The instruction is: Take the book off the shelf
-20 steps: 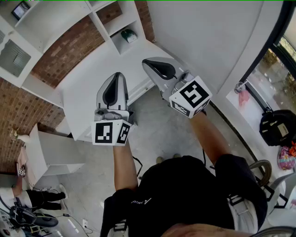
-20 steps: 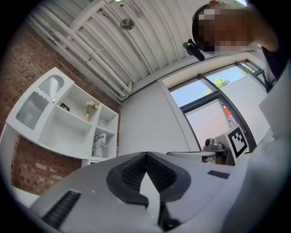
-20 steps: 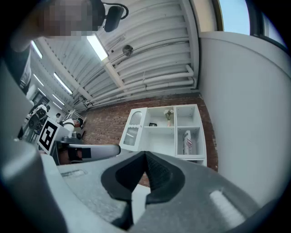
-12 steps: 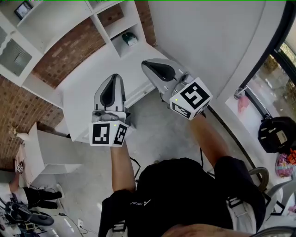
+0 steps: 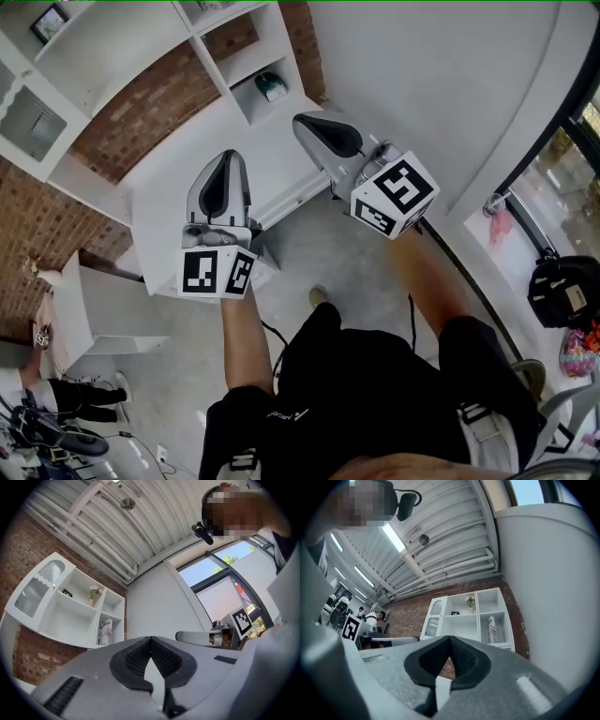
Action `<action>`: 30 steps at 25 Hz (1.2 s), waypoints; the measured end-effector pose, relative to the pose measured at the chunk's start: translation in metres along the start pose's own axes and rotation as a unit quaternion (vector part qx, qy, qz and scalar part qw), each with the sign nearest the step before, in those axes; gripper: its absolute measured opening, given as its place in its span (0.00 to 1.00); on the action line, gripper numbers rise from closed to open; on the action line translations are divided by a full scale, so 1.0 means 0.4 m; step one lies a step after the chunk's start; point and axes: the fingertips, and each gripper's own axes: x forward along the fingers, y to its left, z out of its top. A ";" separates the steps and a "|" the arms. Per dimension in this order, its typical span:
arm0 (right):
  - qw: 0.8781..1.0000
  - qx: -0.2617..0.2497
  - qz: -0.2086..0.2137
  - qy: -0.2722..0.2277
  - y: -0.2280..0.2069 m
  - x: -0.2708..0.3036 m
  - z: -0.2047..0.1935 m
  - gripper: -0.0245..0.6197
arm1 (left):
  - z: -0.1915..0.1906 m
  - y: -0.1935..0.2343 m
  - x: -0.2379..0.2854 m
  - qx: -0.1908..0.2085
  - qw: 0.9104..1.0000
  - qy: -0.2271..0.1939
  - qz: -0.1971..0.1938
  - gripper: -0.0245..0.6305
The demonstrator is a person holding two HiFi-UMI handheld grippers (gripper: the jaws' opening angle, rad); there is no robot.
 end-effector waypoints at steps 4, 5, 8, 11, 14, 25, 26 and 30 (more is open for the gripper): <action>1.000 0.006 -0.002 0.003 -0.066 0.084 -0.023 0.04 | -0.037 0.076 0.066 -0.004 1.000 -0.005 0.002 0.03; 1.000 0.005 -0.002 0.005 -0.083 0.112 -0.031 0.04 | -0.047 0.101 0.086 -0.004 1.000 -0.006 0.003 0.03; 1.000 0.001 -0.002 0.009 -0.148 0.214 -0.074 0.04 | -0.089 0.194 0.158 -0.002 1.000 -0.014 0.004 0.03; 1.000 0.013 -0.006 0.022 -0.232 0.338 -0.154 0.04 | -0.168 0.311 0.246 -0.011 1.000 -0.007 0.002 0.03; 1.000 0.010 -0.012 0.027 -0.317 0.473 -0.208 0.04 | -0.225 0.430 0.342 -0.015 1.000 -0.001 -0.005 0.03; 0.999 -0.009 -0.045 0.020 -0.558 0.767 -0.209 0.04 | -0.254 0.654 0.595 -0.006 0.999 -0.015 -0.036 0.03; 0.999 -0.007 -0.046 0.023 -0.582 0.792 -0.216 0.05 | -0.263 0.668 0.616 -0.006 0.999 -0.013 -0.037 0.03; 0.998 0.006 -0.047 0.034 -0.675 0.886 -0.237 0.10 | -0.292 0.717 0.692 -0.015 0.999 -0.007 -0.035 0.03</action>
